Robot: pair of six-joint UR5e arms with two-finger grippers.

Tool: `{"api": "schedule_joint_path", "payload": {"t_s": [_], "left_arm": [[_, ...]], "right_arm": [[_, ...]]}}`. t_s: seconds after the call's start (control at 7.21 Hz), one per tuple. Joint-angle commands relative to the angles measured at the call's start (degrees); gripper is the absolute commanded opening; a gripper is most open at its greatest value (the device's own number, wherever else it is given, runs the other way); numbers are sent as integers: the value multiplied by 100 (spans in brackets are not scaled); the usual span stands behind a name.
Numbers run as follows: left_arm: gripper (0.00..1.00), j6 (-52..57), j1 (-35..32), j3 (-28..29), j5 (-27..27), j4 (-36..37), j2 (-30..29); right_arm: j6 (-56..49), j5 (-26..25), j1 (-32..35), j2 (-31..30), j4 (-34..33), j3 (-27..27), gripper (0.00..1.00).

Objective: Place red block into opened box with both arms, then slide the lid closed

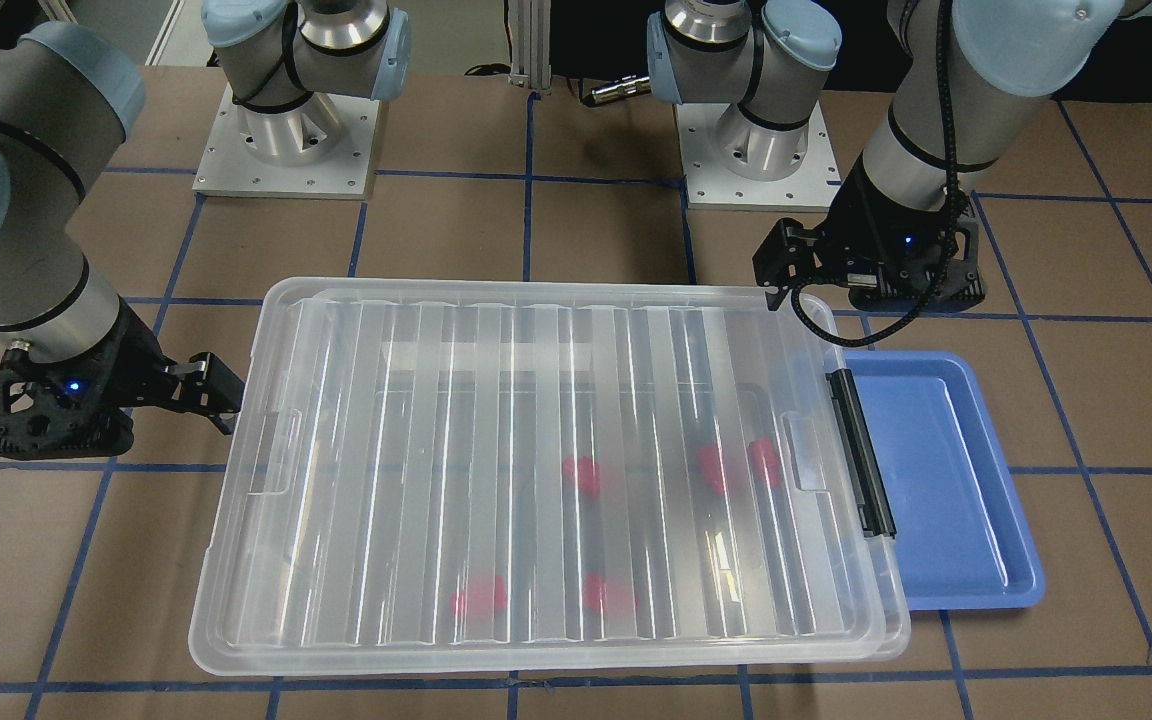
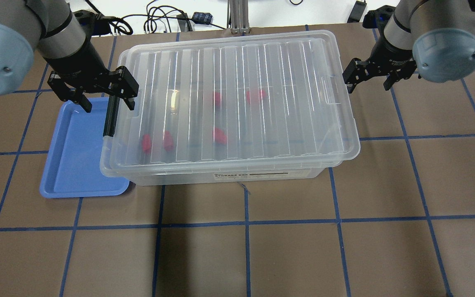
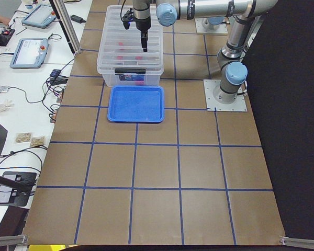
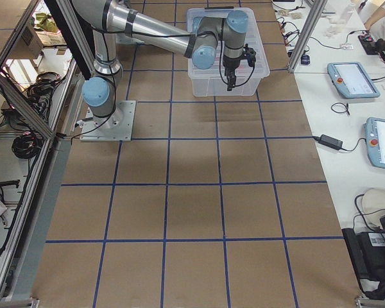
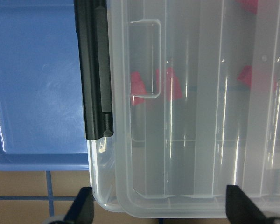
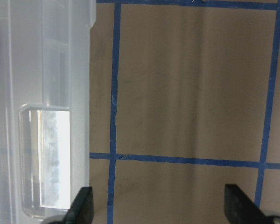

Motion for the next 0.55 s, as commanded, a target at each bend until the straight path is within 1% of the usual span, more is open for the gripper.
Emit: {"api": "schedule_joint_path", "payload": {"t_s": [0.0,0.14,0.28,0.42], "left_arm": [[100,13,-3,0,13,2,0],[100,13,-3,0,13,2,0],[100,13,-3,-9,13,2,0],[100,13,-3,-9,13,2,-9]], "right_arm": [[1,-37,5,-306,199,-185,100],[96,16,5,-560,400,-230,100],[428,25,119,-798,542,-230,100],[831,-45,398,-965,656,-230,100]]}}
